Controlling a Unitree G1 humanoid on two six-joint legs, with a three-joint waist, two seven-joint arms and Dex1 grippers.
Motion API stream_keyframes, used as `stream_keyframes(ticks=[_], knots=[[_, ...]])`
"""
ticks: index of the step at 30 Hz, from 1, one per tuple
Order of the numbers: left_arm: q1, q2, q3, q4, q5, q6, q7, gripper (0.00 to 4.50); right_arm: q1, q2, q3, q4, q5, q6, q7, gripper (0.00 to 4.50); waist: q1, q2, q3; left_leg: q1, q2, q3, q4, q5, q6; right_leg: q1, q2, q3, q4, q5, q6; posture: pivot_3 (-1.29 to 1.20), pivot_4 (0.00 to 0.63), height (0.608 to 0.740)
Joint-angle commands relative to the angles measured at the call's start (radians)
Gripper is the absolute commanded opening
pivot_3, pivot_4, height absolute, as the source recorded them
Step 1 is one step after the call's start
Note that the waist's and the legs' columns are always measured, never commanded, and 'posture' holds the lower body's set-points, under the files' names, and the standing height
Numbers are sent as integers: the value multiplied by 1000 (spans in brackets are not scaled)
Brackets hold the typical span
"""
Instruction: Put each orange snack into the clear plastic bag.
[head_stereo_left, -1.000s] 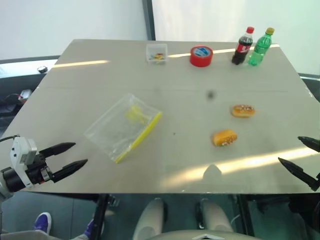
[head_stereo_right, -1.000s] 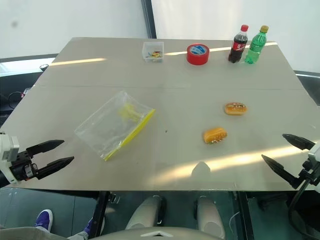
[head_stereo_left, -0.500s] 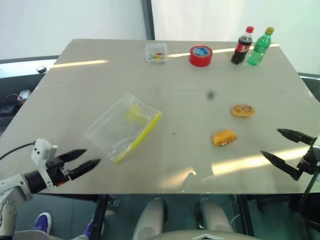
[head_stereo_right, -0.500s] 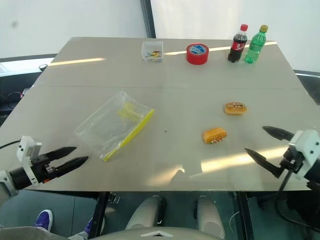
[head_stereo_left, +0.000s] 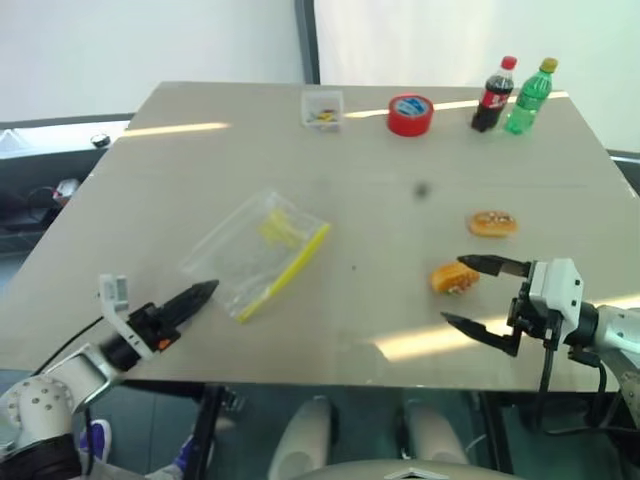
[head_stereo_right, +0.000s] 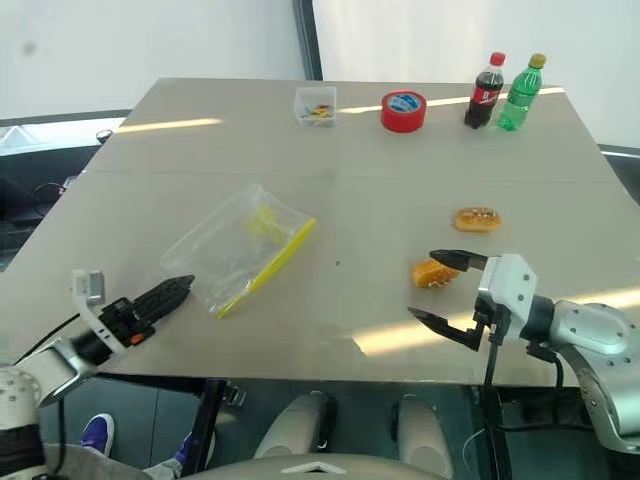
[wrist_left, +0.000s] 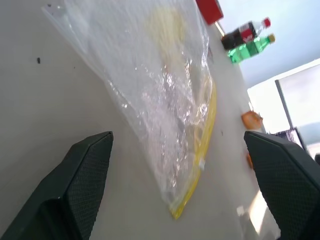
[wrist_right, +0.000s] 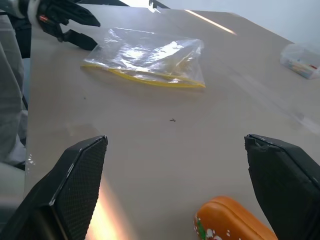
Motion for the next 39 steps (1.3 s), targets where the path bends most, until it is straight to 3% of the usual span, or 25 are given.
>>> stream_keyframes(ticks=[1, 7, 8, 11, 12, 15, 17, 22, 30, 35, 39], knots=[[-28, -73, -41, -11, -20, 34, 99, 4452, -12, -10, 1, -39, -3, -26, -1, 4500, 3, 0, -1, 1, 0, 0, 0, 0, 0, 1, 0, 0, 0, 0, 0, 0, 150, 740], [-105, -180, -48, 32, -64, 74, 243, 4452, -27, -3, 29, -48, -56, -50, -33, 4500, 2, 1, -3, 1, -1, 0, 1, 0, 0, 2, 3, 0, -1, 0, 0, 0, 150, 740], [-111, -186, -52, 37, -64, 75, 253, 3947, -31, -3, 36, -49, -69, -54, -39, 4500, 1, 1, -3, 1, -1, 0, 1, 0, 0, 2, 3, 0, -1, 0, 0, 0, 150, 740], [-143, -202, -58, 55, -93, 110, 285, 2995, -48, -20, 78, -51, -139, -45, -65, 4500, 0, 1, -4, 1, -2, 0, 1, 0, 0, 2, 4, 1, -1, 0, 0, 0, 150, 740], [-156, -207, -55, 59, -108, 122, 299, 2366, -57, -22, 93, -51, -169, -46, -78, 4500, 1, 1, -4, 1, -2, 0, 1, 0, 0, 2, 4, 1, -1, 0, 0, 0, 150, 740], [-196, -220, -25, 60, -169, 164, 364, 1131, -112, -1, 150, -33, -227, -69, -108, 4500, 2, 2, -4, 0, -3, -1, 1, 0, 0, 2, 4, 0, -1, 0, 0, 0, 150, 740], [-226, -234, 7, 51, -244, 191, 427, 74, -165, 27, 202, -6, -284, -101, -135, 4500, 3, 2, -4, 1, -3, -2, 2, 0, 0, 2, 4, -1, 0, 0, 0, 0, 150, 740], [-283, -282, 50, -12, -484, 168, 619, 74, -333, 120, 361, 170, -573, -251, -278, 4500, -3, -6, -2, -1, -3, -3, 4, 0, 0, 2, 4, -2, 0, 0, 1, 0, 150, 740], [-313, -263, -90, -100, -892, 24, 931, 74, -570, 281, 534, 547, -979, -459, -627, 4500, -17, -11, -2, -14, -4, -1, 7, 3, -6, -15, 3, 1, 9, 0, 0, 0, 150, 740], [-326, -234, -153, -138, -953, -4, 976, 74, -688, 333, 566, 719, -1158, -503, -862, 4500, -25, -12, -2, -14, -6, -1, 7, 4, -7, -16, 4, 2, 13, 0, 0, 0, 150, 740], [-335, -235, -167, -154, -953, -18, 982, 74, -736, 349, 584, 792, -1215, -532, -942, 4500, -26, -12, -2, -14, -8, -1, 7, 5, -8, -16, 5, 2, 13, 0, 0, 0, 150, 740]])
